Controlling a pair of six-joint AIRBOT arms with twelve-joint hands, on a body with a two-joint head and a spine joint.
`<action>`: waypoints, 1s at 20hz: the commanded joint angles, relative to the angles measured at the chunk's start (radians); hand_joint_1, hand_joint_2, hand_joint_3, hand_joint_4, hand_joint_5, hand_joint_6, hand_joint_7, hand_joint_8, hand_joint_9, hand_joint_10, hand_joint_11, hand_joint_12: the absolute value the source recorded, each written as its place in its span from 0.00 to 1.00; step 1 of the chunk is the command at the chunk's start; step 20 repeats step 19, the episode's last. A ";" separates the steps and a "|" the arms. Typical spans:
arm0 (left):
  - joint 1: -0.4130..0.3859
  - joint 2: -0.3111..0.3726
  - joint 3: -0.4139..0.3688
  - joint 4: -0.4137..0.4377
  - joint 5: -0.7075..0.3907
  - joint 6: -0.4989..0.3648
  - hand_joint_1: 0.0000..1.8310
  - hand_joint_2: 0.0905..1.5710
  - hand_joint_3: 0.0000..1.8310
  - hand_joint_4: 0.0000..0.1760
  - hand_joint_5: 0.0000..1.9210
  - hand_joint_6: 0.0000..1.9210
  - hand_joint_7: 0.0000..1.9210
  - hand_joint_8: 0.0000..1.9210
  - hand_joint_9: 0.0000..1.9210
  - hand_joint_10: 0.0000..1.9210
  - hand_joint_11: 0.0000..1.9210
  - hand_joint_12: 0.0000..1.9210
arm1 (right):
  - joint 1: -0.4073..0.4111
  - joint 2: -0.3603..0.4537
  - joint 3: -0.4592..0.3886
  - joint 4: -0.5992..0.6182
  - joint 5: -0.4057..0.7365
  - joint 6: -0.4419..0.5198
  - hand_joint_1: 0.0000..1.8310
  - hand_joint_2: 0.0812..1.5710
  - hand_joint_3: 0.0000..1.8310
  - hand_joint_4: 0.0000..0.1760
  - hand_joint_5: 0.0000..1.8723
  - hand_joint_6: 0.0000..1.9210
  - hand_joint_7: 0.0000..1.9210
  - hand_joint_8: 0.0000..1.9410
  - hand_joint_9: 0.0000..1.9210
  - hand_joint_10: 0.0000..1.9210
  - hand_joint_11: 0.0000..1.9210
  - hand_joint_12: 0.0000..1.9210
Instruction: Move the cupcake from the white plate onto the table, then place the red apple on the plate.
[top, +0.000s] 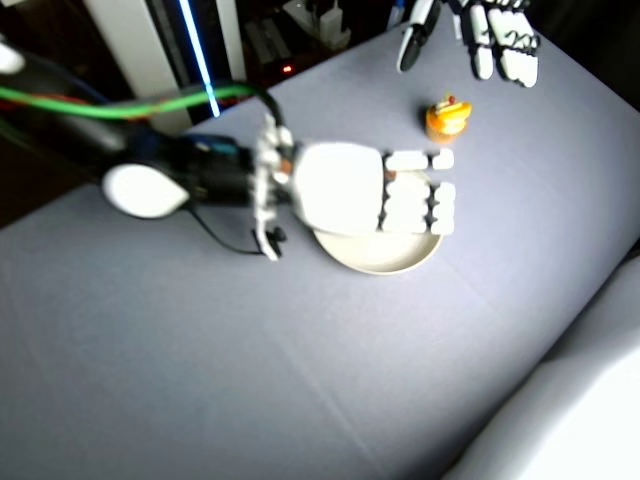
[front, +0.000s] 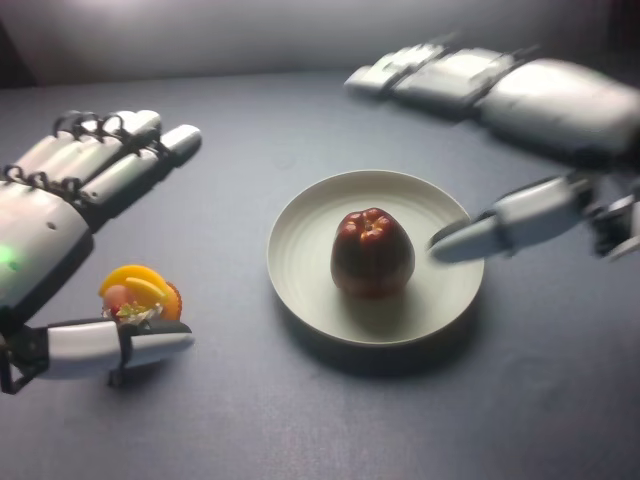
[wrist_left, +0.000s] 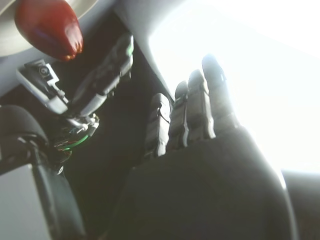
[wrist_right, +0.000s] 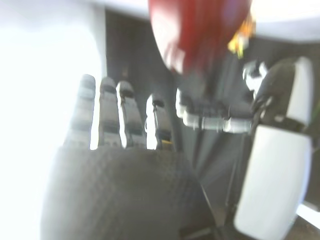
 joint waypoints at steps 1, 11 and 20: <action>0.001 0.012 -0.002 0.008 -0.163 -0.006 0.40 0.54 0.00 0.97 0.00 0.00 0.00 0.00 0.00 0.00 0.00 0.13 | -0.021 0.025 -0.025 0.055 0.202 -0.012 0.38 0.45 0.00 1.00 0.00 0.00 0.00 0.00 0.00 0.00 0.00 0.00; 0.091 0.036 -0.035 -0.024 -0.422 -0.096 0.43 0.79 0.00 0.90 0.32 0.63 0.08 0.00 0.04 0.00 0.00 0.17 | -0.404 0.163 -0.217 0.394 0.845 -0.043 0.39 0.58 0.00 0.48 0.00 0.00 0.11 0.00 0.13 0.01 0.09 0.08; -0.079 0.061 -0.010 0.074 -0.423 -0.092 0.04 0.93 0.01 0.29 0.07 0.00 0.00 0.00 0.00 0.00 0.00 0.00 | -0.359 0.206 -0.291 0.310 0.896 -0.120 0.21 0.80 0.00 0.01 0.10 0.00 0.07 0.00 0.05 0.00 0.00 0.14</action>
